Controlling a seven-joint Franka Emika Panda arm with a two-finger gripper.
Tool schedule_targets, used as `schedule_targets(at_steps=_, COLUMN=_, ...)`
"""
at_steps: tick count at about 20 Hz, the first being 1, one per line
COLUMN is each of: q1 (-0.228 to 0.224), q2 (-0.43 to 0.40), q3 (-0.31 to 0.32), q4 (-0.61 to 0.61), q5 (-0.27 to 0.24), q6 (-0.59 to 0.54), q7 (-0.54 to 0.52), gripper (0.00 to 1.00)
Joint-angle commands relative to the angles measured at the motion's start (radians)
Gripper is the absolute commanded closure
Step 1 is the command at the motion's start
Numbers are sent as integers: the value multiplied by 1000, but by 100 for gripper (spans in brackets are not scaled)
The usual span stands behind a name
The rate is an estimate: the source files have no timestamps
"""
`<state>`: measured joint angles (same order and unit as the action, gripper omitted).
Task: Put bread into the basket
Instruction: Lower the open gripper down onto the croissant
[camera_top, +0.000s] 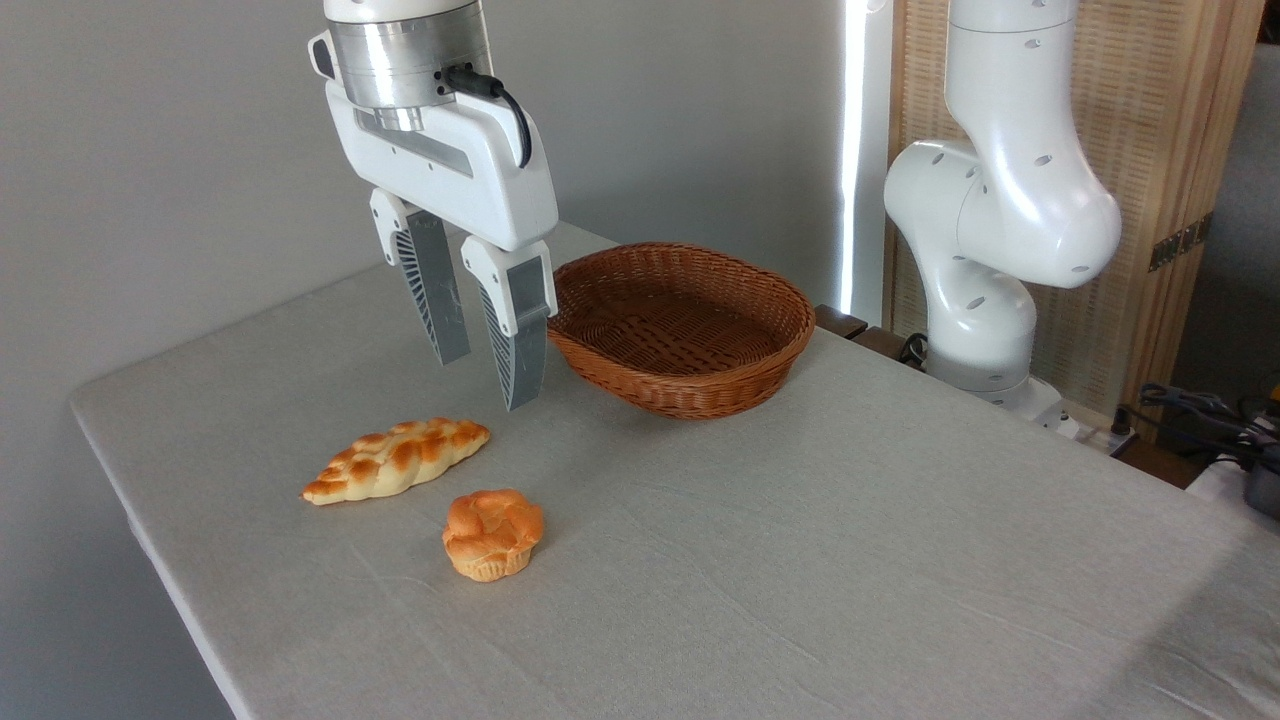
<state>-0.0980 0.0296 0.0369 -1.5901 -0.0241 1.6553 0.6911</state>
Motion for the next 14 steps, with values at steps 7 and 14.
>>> schedule_targets(at_steps=7, q1=-6, q2=0, q3=12, q4=13, q5=-16, q6=-5, q7=-12, gripper=0)
schedule_targets(at_steps=14, q1=-8, q2=-2, q3=9, q4=5, q5=-17, q6=-2, q7=-8, gripper=0)
